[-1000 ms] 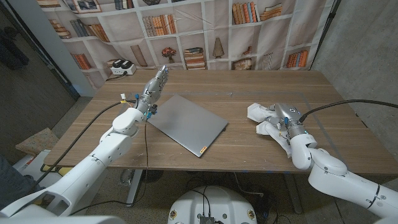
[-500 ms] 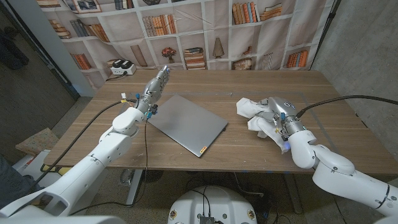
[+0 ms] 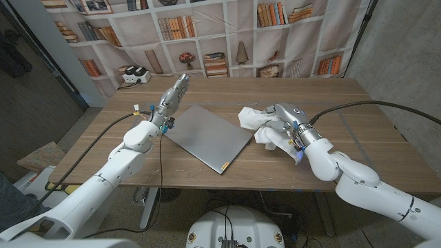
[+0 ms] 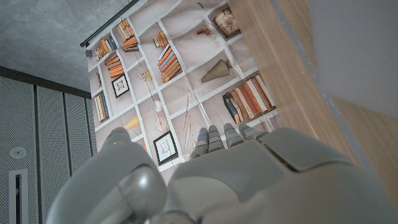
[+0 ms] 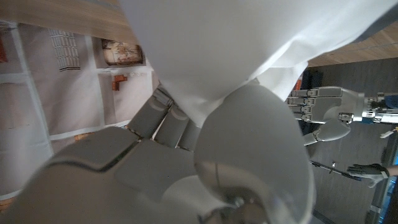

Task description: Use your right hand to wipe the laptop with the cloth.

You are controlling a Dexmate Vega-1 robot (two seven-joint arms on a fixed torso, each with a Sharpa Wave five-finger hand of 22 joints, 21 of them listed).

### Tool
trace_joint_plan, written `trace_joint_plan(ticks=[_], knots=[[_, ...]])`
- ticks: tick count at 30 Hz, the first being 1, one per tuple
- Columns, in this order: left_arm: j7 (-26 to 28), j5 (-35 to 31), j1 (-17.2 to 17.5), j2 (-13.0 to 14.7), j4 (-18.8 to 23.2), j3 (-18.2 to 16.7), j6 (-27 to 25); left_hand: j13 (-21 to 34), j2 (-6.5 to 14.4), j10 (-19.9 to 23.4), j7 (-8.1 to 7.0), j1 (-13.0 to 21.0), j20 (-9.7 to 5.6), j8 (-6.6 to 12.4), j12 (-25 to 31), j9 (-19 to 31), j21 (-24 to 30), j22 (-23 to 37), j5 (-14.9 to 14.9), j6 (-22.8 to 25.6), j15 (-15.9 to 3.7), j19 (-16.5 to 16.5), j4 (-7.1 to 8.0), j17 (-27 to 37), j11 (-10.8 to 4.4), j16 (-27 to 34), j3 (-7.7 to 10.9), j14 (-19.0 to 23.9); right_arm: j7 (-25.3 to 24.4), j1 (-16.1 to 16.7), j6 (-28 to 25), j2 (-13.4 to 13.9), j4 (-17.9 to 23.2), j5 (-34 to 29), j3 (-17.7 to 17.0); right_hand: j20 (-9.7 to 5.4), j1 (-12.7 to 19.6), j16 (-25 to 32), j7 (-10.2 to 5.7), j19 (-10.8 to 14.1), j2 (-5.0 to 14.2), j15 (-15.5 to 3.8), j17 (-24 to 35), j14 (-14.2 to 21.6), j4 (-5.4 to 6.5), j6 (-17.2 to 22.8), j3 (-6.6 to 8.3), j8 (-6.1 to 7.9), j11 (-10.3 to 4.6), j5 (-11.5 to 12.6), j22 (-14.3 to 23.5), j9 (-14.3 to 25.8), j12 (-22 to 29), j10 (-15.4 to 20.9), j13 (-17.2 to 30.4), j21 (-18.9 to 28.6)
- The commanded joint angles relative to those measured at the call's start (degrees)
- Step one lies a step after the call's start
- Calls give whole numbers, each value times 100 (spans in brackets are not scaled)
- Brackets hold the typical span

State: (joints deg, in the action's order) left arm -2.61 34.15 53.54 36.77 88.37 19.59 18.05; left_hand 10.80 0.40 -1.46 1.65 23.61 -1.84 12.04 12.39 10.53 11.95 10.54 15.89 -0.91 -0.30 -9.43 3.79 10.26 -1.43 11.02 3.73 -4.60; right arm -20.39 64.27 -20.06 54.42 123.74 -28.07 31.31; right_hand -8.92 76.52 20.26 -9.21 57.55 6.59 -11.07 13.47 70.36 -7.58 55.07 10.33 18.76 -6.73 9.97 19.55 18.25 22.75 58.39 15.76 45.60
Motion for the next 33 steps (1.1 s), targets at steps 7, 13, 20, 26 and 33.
trace_joint_plan(ticks=[7, 13, 20, 26, 33], knots=[[50, 29, 187, 50, 101, -100, 67, 12, 14, 14, -11, 4, -27, -9, -19, 23, 19, 15, -16, 56, -9, -46, 8, 23, -5, 2, -28, 1, 662, -842, 1580, -711, -635, -1059, 646, -392, 42, -45, 7, -95, 95, -247, 3, 337, 7, -329, -77, -48, -324, 33, 30, 240, -109, 410, -121, 215], [66, 23, 226, 89, 154, -136, 77, 12, 16, 22, -7, 11, -24, -11, -19, 23, 16, 16, -20, 61, -4, -51, 5, 23, -1, 1, -32, 4, 1085, -1128, 1678, -903, -737, -1373, 824, -389, 24, -54, 2, -149, 81, -246, 18, 368, 20, -272, -105, 68, -326, 36, 22, 388, -168, 447, -170, 291], [130, 18, 302, 133, 233, -197, 81, 12, 21, 27, -3, 20, -21, -14, -20, 23, 14, 16, -26, 66, -5, -55, 2, 23, 12, 0, -36, 6, 1422, -1453, 1839, -1168, -973, -1663, 1061, -386, 15, -87, -40, -211, 61, -245, 23, 333, 24, -185, -127, 159, -324, 43, 7, 480, -208, 465, -192, 332], [147, 13, 338, 164, 289, -234, 93, 12, 23, 23, -1, 25, -22, -15, -24, 24, 13, 17, -29, 69, -4, -56, 1, 23, 15, -1, -39, 8, 1571, -1761, 2110, -1428, -1422, -1719, 1279, -385, 20, -98, -42, -255, 58, -248, 35, 311, 23, -190, -131, 178, -321, 47, -4, 516, -218, 471, -187, 339], [163, 18, 361, 190, 328, -259, 65, 13, 28, 23, 3, 31, -22, -18, -28, 24, 12, 18, -35, 73, -5, -58, -1, 24, 20, -3, -44, 8, 1680, -2035, 2271, -1641, -1807, -1958, 1553, -382, 10, -106, -78, -307, 17, -247, 72, 282, 23, -15, -164, 240, -309, 48, -13, 505, -211, 513, -156, 385]])
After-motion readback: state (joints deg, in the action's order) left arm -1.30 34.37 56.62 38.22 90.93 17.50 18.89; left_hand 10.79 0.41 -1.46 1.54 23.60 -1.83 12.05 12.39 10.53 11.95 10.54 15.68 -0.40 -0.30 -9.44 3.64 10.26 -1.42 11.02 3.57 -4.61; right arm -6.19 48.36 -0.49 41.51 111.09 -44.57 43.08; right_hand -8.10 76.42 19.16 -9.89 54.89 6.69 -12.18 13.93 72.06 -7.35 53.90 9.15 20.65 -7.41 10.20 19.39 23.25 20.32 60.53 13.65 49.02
